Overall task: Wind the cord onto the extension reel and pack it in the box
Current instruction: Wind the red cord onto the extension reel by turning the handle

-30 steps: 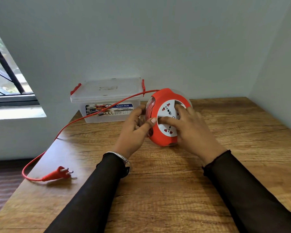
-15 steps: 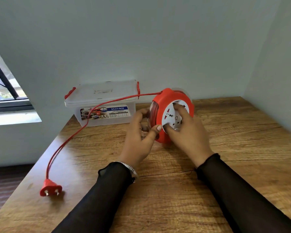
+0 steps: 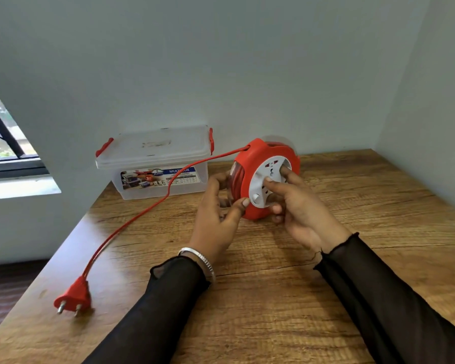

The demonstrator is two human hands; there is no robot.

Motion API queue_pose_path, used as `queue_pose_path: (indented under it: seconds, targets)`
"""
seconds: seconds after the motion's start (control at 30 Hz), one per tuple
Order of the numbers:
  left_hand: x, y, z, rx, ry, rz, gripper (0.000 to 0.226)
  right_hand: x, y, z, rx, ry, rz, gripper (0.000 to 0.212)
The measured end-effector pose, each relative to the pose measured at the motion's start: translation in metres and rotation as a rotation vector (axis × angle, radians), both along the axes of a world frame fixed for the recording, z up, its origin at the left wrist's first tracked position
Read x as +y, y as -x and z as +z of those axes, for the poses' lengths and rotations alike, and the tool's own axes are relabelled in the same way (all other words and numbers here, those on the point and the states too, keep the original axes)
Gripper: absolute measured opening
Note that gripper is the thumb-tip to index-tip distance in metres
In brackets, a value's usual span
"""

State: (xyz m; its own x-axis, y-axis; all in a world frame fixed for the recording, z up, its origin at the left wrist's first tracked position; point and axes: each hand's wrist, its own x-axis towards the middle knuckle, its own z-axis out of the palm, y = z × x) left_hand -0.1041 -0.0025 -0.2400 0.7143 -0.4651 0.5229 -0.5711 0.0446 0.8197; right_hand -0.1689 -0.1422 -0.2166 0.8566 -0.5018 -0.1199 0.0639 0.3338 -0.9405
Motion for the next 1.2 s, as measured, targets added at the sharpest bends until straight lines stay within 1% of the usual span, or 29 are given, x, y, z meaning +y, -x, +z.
queue_pose_path:
  seconds: [0.1, 0.17, 0.2, 0.23, 0.27, 0.33, 0.37, 0.4, 0.43, 0.5, 0.57, 0.7, 0.83, 0.9, 1.03, 1.13, 1.2]
  targets:
    - [0.001, -0.002, -0.001, 0.001, 0.026, 0.004, 0.04, 0.002, 0.001, 0.001, -0.018, -0.085, 0.026, 0.05]
    - [0.002, -0.005, 0.0, 0.046, 0.058, -0.008, 0.04, 0.004, 0.002, 0.004, 0.022, -0.037, 0.066, 0.056]
    - [0.003, -0.006, 0.001, 0.09, 0.075, -0.021, 0.041, 0.005, 0.003, 0.006, 0.06, 0.044, 0.071, 0.059]
    - [0.004, -0.008, 0.002, 0.129, 0.085, -0.037, 0.04, 0.007, 0.004, 0.007, 0.11, 0.198, 0.044, 0.059]
    - [0.005, -0.009, 0.002, 0.153, 0.095, -0.051, 0.04, 0.008, 0.006, 0.006, 0.165, 0.435, -0.027, 0.057]
    - [0.01, -0.011, 0.005, 0.165, 0.118, -0.064, 0.04, 0.008, 0.012, 0.003, 0.234, 1.024, -0.239, 0.045]
    - [0.012, -0.013, 0.007, 0.175, 0.13, -0.064, 0.039, 0.008, 0.016, 0.005, 0.219, 1.25, -0.319, 0.037]
    - [0.015, -0.014, 0.009, 0.193, 0.147, -0.061, 0.038, 0.008, 0.019, 0.008, 0.173, 1.389, -0.339, 0.031]
    - [0.018, -0.016, 0.01, 0.207, 0.168, -0.059, 0.036, 0.008, 0.021, 0.012, 0.102, 1.467, -0.309, 0.027]
    - [0.023, -0.02, 0.013, 0.215, 0.211, -0.058, 0.034, 0.011, 0.022, 0.016, -0.037, 1.56, -0.172, 0.03]
    - [0.028, -0.024, 0.016, 0.213, 0.232, -0.05, 0.033, 0.018, 0.023, 0.016, -0.104, 1.645, -0.022, 0.032]
    - [0.037, -0.032, 0.022, 0.181, 0.166, -0.053, 0.031, 0.024, 0.022, 0.018, -0.125, 1.783, 0.148, 0.027]
    - [0.04, -0.036, 0.022, 0.148, 0.055, -0.093, 0.032, 0.032, 0.02, 0.02, -0.179, 1.843, 0.276, 0.025]
    - [0.04, -0.035, 0.021, 0.145, 0.016, -0.1, 0.031, 0.035, 0.02, 0.019, -0.153, 1.854, 0.305, 0.029]
    - [0.038, -0.032, 0.02, 0.1, -0.038, -0.033, 0.032, 0.03, 0.022, 0.024, -0.086, 1.877, 0.276, 0.045]
    - [0.037, -0.033, 0.02, 0.092, -0.129, 0.0, 0.035, 0.032, 0.024, 0.023, -0.059, 1.964, 0.314, 0.047]
    - [0.038, -0.035, 0.02, 0.111, -0.176, -0.019, 0.029, 0.034, 0.024, 0.02, -0.052, 1.99, 0.366, 0.047]
